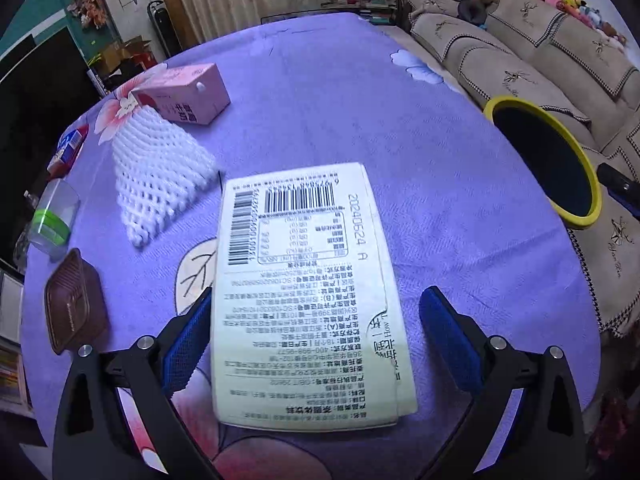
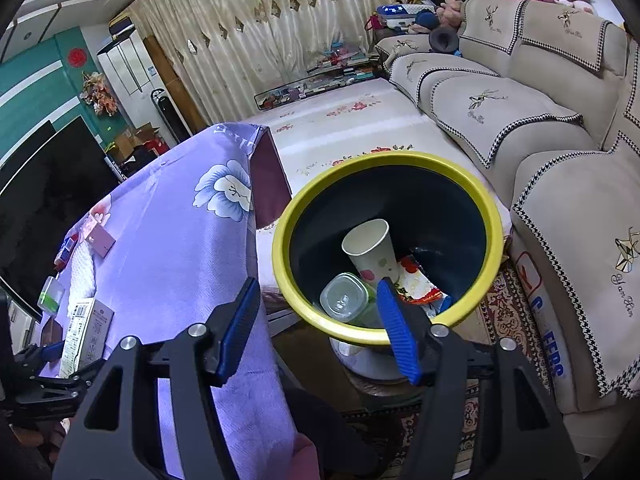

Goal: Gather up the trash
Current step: 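Grasp the flat white barcode-printed package with the left gripper, then carry the white package over the bin and open the left gripper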

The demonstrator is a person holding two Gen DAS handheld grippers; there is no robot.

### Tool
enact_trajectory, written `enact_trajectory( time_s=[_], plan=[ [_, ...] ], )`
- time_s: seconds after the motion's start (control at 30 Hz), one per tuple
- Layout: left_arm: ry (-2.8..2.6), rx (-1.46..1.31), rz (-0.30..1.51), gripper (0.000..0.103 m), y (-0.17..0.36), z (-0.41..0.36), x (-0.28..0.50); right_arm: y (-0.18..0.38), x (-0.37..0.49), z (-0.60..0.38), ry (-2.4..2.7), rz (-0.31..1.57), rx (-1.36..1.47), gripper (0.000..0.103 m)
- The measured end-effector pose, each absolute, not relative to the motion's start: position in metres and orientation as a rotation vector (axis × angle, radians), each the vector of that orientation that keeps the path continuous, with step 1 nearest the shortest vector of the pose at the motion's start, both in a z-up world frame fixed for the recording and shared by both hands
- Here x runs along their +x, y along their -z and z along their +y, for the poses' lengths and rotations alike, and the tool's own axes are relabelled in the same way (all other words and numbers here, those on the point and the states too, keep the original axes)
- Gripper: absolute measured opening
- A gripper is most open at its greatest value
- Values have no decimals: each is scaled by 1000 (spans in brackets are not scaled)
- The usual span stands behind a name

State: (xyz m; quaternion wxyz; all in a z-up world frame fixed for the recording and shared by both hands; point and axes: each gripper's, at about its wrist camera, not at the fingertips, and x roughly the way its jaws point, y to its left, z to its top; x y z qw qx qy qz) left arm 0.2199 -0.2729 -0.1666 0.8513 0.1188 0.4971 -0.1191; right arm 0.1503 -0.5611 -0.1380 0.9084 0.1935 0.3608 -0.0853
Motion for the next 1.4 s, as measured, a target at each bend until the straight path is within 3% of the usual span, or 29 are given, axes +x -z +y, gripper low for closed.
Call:
enact_trajectory(
  time_s=[0.1,0.13,0.57,1.03,1.4],
  plan=[
    [279,227,1029,80,166,-273,217,138,147,-567,183,743,402,58],
    [290,224,1029,71,165,-274,216,138,146,-569,185,740,405,58],
    [446,306,938,71,146,-336,188,141,136,-581,214,735,415,58],
    [650,355,864,71,100,-449,233,132,105,-617,319,678,446,58],
    [745,463,910,71,136,-566,279,134,93,-637,377,663,471,58]
  ],
)
